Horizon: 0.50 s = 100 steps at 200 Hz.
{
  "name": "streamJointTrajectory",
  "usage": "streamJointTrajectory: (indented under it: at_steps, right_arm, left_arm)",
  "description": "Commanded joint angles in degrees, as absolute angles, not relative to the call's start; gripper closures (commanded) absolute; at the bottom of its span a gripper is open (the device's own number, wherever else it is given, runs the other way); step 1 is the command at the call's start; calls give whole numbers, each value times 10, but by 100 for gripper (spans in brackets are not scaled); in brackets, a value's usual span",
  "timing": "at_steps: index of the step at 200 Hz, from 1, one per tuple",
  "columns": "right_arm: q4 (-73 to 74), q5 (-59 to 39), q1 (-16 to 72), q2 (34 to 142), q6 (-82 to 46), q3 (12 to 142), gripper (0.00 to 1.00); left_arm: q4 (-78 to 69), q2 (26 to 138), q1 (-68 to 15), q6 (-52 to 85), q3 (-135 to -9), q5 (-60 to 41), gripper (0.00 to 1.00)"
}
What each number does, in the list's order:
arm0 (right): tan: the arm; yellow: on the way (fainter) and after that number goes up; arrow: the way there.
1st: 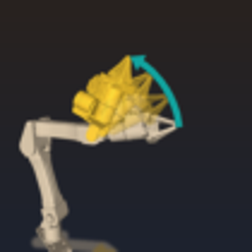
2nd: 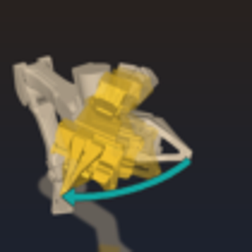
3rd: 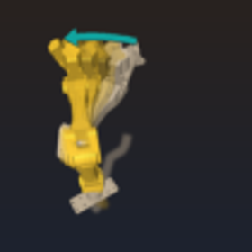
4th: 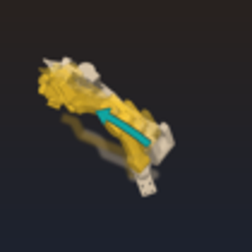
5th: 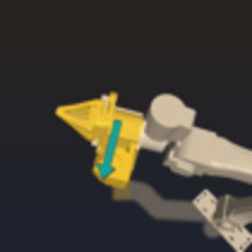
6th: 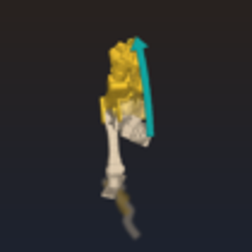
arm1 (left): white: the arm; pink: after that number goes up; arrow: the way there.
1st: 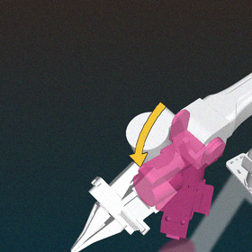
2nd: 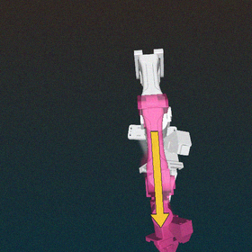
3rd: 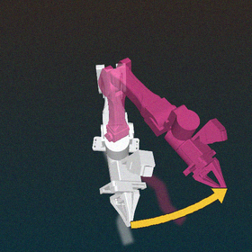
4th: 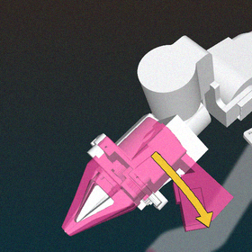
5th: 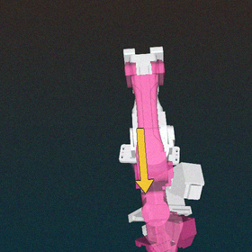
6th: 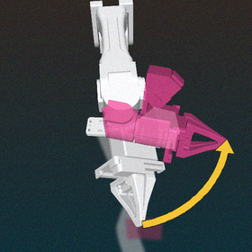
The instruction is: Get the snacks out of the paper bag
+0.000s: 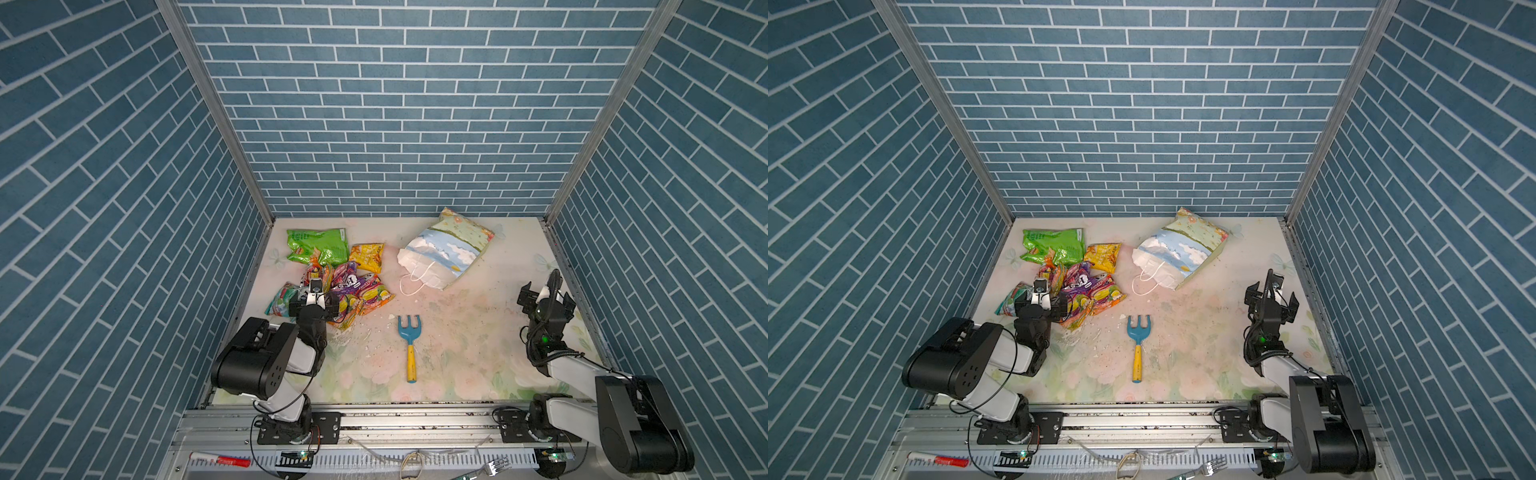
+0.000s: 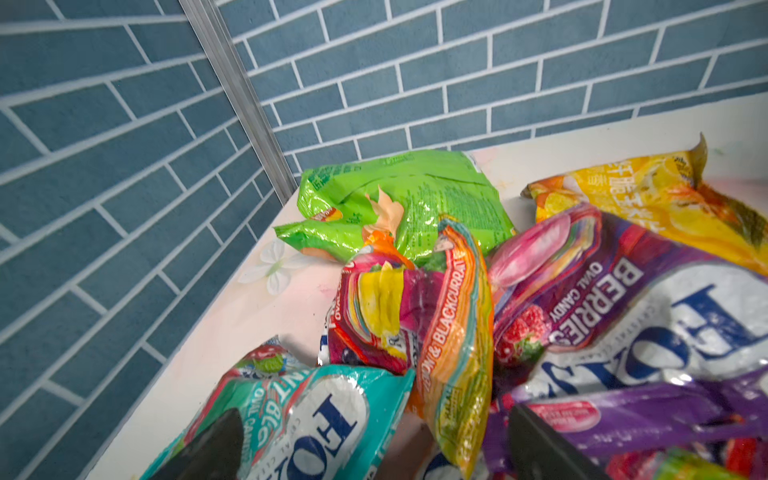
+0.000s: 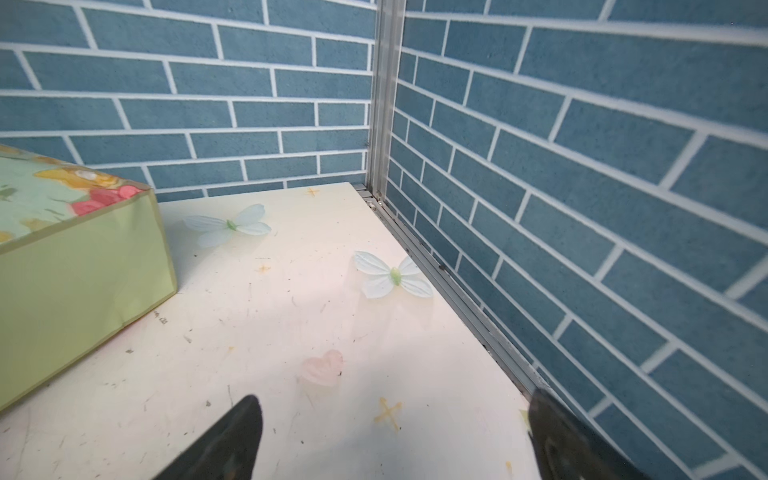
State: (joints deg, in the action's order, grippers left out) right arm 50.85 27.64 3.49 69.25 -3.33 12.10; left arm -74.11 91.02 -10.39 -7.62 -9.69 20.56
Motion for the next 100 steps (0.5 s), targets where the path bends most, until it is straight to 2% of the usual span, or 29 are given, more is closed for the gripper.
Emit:
streamJointTrajectory:
  at_steps: [1, 100]
  right_arm:
    - [554, 257, 16, 722, -68, 123, 1]
    - [586, 201, -18, 797, -93, 132, 1]
  left_arm:
    - [-772, 911, -100, -82, -105, 212, 0]
    - [-719, 900, -100, -77, -127, 223, 0]
